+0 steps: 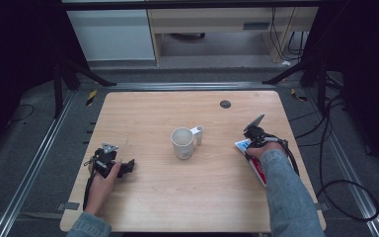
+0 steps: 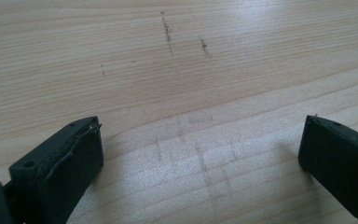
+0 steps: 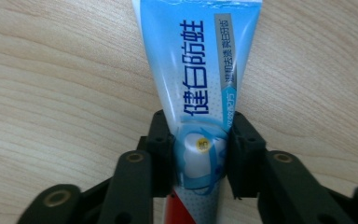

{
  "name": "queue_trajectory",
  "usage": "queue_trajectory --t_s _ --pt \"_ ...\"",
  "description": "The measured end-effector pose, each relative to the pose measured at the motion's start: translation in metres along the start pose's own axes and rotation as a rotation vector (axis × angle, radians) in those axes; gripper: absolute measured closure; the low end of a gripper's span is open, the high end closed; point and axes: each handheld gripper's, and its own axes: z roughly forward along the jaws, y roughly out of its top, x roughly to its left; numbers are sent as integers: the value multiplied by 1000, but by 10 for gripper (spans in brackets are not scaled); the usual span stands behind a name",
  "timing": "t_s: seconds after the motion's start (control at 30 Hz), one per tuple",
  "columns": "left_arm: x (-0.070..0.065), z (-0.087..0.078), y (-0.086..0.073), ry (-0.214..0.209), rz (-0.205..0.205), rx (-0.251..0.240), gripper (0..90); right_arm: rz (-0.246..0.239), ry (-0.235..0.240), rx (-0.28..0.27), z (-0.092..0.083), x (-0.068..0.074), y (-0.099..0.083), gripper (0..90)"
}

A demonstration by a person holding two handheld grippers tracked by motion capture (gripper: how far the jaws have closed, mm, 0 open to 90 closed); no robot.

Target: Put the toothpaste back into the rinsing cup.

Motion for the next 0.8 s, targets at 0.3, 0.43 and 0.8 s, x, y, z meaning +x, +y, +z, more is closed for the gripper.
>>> queue_trajectory --t_s 0.3,0.43,0.8 --pt "0 0 0 0 2 2 0 -2 -5 -12 -5 1 -2 722" --pt "0 0 0 0 2 2 0 -4 -9 2 -7 1 -5 727" --pt "0 0 0 1 2 2 0 4 -8 -39 -28 -3 -19 730"
